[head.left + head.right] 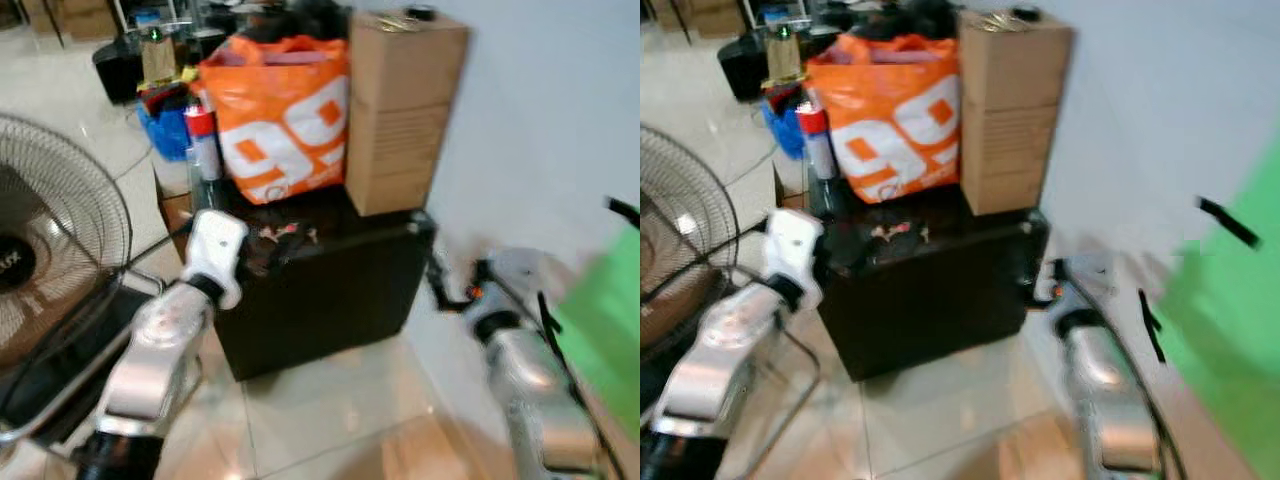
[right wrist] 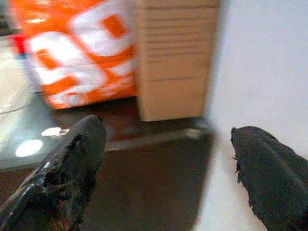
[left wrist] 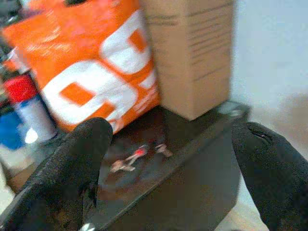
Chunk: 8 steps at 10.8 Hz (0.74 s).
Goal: Hang keys on a hook
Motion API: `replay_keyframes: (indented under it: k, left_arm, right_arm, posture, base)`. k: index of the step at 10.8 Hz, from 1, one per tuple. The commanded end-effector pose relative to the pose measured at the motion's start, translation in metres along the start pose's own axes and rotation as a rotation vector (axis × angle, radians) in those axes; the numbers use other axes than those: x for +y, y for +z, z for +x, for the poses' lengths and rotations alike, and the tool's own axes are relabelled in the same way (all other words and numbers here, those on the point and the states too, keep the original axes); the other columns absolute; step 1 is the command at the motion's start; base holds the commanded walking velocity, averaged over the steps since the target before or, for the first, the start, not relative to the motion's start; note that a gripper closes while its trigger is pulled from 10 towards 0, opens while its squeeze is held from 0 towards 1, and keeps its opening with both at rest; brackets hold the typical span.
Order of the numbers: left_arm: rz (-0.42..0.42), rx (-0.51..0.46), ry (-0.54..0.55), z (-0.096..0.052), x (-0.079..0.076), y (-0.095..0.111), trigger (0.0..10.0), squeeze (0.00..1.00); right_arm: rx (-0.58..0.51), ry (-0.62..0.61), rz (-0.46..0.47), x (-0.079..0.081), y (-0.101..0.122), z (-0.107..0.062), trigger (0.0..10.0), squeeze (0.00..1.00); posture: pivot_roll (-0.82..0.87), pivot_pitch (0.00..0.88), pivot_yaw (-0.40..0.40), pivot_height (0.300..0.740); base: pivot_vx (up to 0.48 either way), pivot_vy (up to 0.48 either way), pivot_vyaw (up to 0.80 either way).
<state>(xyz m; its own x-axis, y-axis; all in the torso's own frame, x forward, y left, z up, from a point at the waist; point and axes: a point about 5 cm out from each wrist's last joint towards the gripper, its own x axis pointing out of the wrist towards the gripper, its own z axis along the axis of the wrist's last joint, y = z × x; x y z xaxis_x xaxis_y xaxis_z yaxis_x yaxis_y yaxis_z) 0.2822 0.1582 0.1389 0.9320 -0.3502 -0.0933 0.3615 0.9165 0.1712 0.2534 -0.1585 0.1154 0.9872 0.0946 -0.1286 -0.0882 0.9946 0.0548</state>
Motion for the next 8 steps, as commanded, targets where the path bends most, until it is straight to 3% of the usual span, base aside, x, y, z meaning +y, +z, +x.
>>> replay_keyframes:
  k: [1, 8]
  left_arm:
    - [0.002, -0.011, -0.007, 0.0021, -0.0023, 0.0034, 10.0, 0.13]
    - [0.003, -0.012, -0.012, 0.0011, -0.0024, 0.0030, 10.0, 0.13]
  right_arm:
    - [-0.022, -0.024, -0.019, -0.0069, 0.0055, -0.0009, 10.0, 0.00]
    - [-0.017, -0.033, -0.043, -0.0072, 0.0048, 0.0007, 10.0, 0.00]
  posture:
    - [-0.12, 0.000, 0.006, 0.732]
    - [-0.11, 0.000, 0.007, 0.732]
  base:
    - [0.345, 0.000, 0.00]
    - [0.341, 0.000, 0.00]
